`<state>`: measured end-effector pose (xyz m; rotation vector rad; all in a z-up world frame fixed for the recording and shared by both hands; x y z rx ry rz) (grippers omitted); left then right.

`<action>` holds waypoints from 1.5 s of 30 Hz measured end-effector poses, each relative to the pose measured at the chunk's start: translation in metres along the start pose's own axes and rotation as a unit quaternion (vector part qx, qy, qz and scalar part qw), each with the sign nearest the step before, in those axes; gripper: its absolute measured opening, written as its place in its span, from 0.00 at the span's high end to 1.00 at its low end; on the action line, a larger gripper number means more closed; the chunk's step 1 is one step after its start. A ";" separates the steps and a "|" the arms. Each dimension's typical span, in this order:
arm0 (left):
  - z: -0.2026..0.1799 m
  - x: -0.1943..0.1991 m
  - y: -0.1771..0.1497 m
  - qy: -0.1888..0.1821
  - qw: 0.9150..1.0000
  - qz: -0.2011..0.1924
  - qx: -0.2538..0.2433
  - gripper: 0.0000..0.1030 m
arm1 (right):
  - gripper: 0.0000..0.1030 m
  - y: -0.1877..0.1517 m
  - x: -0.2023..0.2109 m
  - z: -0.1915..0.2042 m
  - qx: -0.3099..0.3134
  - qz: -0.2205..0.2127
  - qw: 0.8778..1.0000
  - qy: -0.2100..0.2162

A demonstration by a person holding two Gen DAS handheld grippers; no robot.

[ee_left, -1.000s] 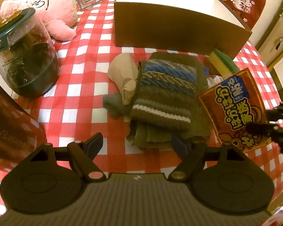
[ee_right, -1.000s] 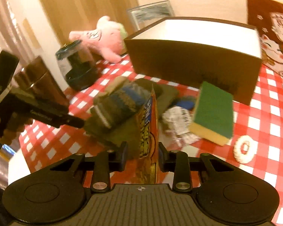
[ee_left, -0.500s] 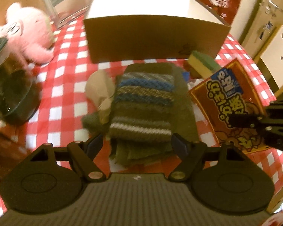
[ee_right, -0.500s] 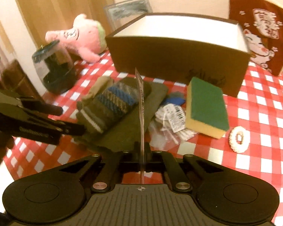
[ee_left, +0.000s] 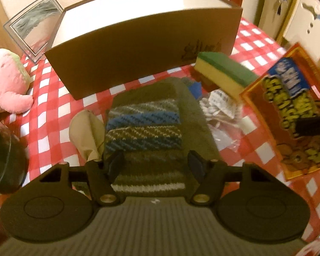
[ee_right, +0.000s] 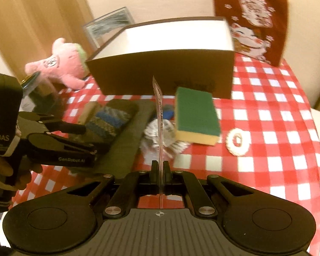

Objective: Organize soft objects
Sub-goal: 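Grasp orange snack packet with right tool while left tool grasps striped knit mitten, then lift and carry knit mitten with left tool while right tool carries packet into box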

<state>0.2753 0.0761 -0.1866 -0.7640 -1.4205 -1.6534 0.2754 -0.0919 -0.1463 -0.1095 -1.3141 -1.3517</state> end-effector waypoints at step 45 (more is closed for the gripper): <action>0.106 0.106 0.133 -0.063 0.973 -0.173 0.137 0.91 | 0.98 0.128 0.047 0.001 -0.007 -0.106 0.994 0.031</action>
Point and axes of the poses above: each gripper's, at about its wrist camera, not at the fingertips, and x roughly against the way its jaws point, z to its left, y to its top, the point moved 9 cm from there along -x, roughly the way its jaws point, and after that the axes turned 6 degrees about y, right-handed, at the moved point
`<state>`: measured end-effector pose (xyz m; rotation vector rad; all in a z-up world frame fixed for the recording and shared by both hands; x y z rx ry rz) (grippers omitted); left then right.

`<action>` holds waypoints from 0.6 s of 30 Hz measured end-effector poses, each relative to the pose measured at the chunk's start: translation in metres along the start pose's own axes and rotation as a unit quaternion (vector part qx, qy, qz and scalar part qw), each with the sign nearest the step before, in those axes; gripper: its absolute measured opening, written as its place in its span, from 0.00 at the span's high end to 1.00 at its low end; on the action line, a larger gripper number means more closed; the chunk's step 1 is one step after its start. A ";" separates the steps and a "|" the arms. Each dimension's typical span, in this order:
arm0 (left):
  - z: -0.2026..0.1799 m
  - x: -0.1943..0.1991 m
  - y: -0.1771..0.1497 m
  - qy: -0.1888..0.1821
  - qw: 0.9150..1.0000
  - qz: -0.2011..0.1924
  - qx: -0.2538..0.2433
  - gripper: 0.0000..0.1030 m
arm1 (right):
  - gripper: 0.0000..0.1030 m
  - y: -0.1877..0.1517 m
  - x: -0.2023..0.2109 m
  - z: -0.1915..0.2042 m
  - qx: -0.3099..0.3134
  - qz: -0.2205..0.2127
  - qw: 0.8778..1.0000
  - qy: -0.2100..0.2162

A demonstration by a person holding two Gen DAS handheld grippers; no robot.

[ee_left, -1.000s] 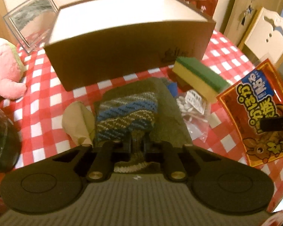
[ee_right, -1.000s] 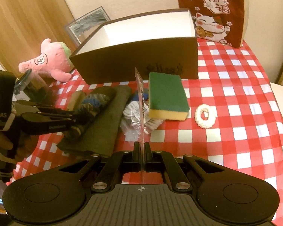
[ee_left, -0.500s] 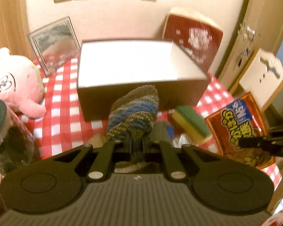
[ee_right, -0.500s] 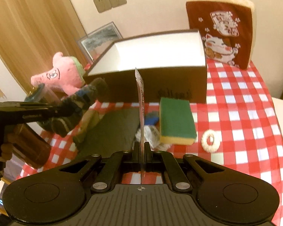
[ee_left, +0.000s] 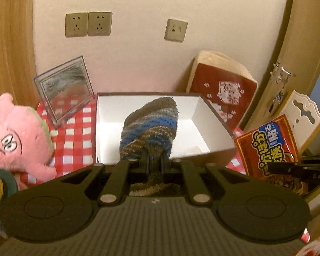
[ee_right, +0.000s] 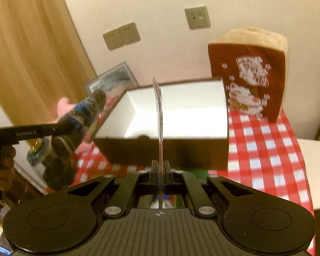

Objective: Organize soft objects
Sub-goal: 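Lift and carry knit mitten with left tool while right tool carries packet into box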

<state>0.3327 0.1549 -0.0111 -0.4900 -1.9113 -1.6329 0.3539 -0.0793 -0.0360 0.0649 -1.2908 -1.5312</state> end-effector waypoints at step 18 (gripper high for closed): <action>-0.021 -0.081 0.060 -0.012 1.000 0.010 0.001 0.91 | 0.98 0.107 -0.067 -0.031 -0.018 -0.036 0.999 0.014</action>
Point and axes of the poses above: each gripper's, at about its wrist camera, not at the fingertips, and x roughly against the way its jaws point, z to its left, y to its top, the point moved 9 cm from there along -x, roughly the way its jaws point, and after that the axes turned 6 degrees about y, right-handed, at the moved point
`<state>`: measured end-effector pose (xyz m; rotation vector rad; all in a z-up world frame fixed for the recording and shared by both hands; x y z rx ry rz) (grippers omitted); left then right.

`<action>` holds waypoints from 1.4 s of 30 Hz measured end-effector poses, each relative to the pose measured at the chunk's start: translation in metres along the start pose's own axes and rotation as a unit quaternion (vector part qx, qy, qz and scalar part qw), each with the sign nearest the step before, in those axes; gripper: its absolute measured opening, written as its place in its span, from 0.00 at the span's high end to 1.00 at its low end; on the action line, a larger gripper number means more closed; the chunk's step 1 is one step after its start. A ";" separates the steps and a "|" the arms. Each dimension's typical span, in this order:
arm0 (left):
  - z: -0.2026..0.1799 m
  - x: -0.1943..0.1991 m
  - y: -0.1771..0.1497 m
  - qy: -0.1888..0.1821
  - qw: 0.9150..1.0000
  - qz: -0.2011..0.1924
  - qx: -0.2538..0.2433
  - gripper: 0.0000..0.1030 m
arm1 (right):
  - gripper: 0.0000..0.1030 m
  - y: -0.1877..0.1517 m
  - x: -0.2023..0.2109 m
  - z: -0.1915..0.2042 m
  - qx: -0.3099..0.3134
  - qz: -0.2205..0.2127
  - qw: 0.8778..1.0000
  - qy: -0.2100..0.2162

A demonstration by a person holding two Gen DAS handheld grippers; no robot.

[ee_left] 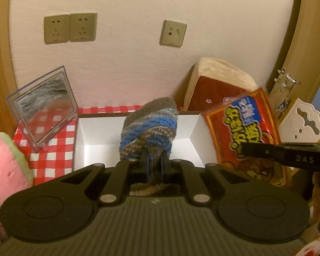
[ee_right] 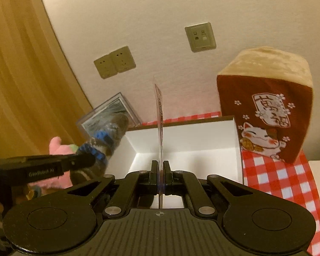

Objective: Organize soft objects
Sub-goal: 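Lift and carry knit mitten with left tool while right tool carries packet into box, then open left tool to drop mitten while right tool releases packet in box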

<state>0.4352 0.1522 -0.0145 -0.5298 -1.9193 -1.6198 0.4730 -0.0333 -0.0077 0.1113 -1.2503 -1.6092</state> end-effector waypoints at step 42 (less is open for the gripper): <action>0.033 -0.106 -0.016 0.057 0.993 0.100 0.007 0.56 | 0.43 0.009 -0.107 -0.055 -0.046 0.040 0.998 -0.022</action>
Point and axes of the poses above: each gripper's, at about its wrist camera, not at the fingertips, and x roughly against the way its jaws point, z to its left, y to its top, the point moved 9 cm from there along -x, roughly the way its jaws point, and after that the axes turned 6 degrees about y, right-handed, at the moved point
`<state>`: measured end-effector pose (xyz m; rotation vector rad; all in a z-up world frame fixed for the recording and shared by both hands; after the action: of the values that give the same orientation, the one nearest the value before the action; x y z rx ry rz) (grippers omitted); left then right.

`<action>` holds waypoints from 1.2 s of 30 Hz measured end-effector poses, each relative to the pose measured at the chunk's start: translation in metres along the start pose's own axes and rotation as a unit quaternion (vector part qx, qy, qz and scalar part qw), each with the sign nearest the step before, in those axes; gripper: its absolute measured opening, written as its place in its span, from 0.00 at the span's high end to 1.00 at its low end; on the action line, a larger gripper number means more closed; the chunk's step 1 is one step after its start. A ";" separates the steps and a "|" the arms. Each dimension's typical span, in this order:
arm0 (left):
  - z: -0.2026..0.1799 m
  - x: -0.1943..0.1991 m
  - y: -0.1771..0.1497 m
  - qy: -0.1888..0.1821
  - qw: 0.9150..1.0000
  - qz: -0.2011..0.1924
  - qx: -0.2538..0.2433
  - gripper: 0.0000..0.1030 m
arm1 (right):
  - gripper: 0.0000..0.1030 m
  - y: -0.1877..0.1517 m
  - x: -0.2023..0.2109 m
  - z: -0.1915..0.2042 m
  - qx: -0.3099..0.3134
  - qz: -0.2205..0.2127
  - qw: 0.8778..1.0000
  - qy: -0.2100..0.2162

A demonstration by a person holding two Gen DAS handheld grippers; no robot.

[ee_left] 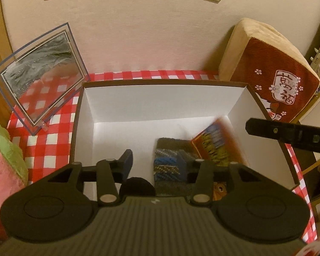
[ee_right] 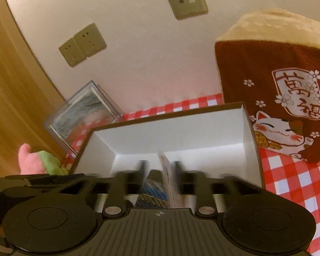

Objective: Organize soft objects
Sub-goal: 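Open left tool to drop mitten while right tool releases packet in box, then withdraw both open tools from the box toward the remaining items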

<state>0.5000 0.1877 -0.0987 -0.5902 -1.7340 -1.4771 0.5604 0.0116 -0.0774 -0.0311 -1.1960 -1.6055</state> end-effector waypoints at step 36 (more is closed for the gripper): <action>-0.010 0.116 -0.099 -0.002 1.000 -0.011 -0.006 0.49 | 0.36 -0.112 0.120 0.036 0.034 0.003 0.998 -0.060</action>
<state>0.3580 0.1412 -0.0675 -0.5823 -1.7408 -1.5048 0.4082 -0.0588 -0.0673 -0.0879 -1.3407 -1.5757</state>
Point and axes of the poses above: each gripper's, at about its wrist camera, not at the fingertips, and x roughly against the way its jaws point, z to its left, y to its top, the point moved 9 cm from there along -x, roughly the way its jaws point, and after that the axes turned 6 degrees about y, right-handed, at the moved point
